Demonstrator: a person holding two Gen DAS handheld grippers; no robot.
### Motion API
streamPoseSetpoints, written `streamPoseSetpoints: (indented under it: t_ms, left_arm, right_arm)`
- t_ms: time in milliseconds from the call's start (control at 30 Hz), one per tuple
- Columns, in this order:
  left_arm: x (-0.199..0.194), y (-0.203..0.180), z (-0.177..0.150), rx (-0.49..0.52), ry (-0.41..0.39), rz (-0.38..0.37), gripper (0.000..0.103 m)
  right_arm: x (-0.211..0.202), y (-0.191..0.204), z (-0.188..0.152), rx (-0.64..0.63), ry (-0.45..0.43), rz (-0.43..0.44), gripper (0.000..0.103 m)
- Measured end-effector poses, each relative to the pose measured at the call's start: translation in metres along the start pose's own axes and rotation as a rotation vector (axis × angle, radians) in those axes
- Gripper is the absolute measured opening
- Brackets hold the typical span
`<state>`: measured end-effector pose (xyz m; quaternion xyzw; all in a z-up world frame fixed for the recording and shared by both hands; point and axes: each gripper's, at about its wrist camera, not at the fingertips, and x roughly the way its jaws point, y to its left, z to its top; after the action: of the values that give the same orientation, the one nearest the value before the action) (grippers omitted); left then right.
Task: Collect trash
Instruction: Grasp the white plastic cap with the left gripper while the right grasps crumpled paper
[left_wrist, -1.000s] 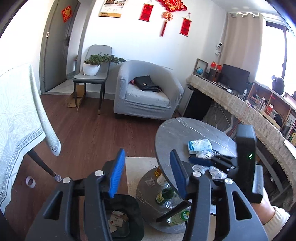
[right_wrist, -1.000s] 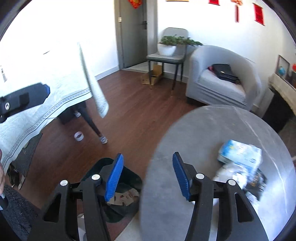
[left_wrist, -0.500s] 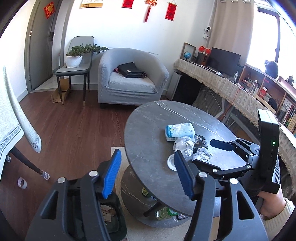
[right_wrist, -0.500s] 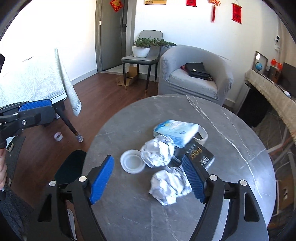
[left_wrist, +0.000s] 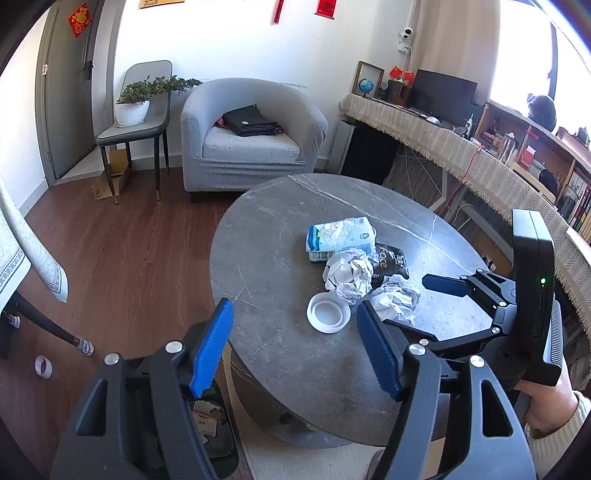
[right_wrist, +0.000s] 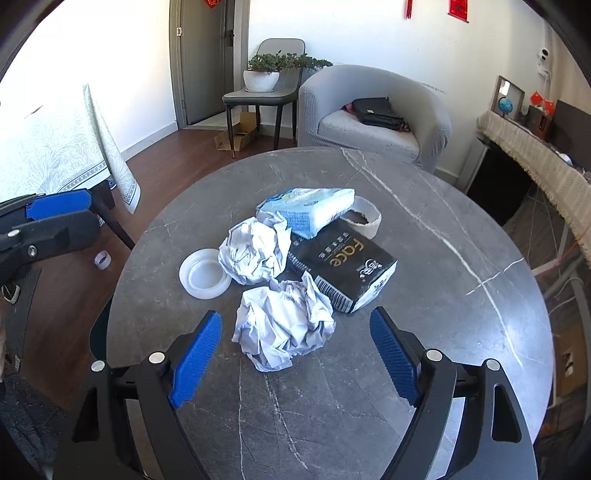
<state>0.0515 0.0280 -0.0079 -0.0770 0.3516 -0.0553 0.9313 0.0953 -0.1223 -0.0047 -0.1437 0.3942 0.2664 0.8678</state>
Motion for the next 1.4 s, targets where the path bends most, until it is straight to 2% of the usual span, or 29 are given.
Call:
streamPoseSetpoints:
  t_ms: [167, 433, 600, 867, 1067, 1400]
  left_arm:
    - [0.009, -0.005, -0.004, 0.027, 0.021, 0.008, 0.075]
    - [0.024, -0.014, -0.011, 0.064, 0.062, -0.012, 0.075]
    - [0.032, -0.021, -0.015, 0.095, 0.078, 0.0, 0.073]
    - [0.047, -0.027, -0.016, 0.083, 0.099, 0.002, 0.069]
    - [0.067, -0.027, -0.02, 0.082, 0.141, 0.019, 0.061]
    - [0.075, -0.033, -0.017, 0.111, 0.132, 0.047, 0.051]
  right_arm:
    - [0.009, 0.001, -0.001, 0.007, 0.007, 0.005, 0.082]
    - [0.017, -0.008, -0.003, 0.033, 0.034, 0.024, 0.051]
    - [0.014, -0.016, -0.004, 0.07, 0.032, 0.052, 0.051]
    - [0.003, -0.028, -0.006, 0.108, 0.019, 0.088, 0.051]
    - [-0.013, -0.04, -0.004, 0.142, -0.016, 0.105, 0.051]
    - [-0.026, -0.049, -0.005, 0.159, -0.036, 0.111, 0.051]
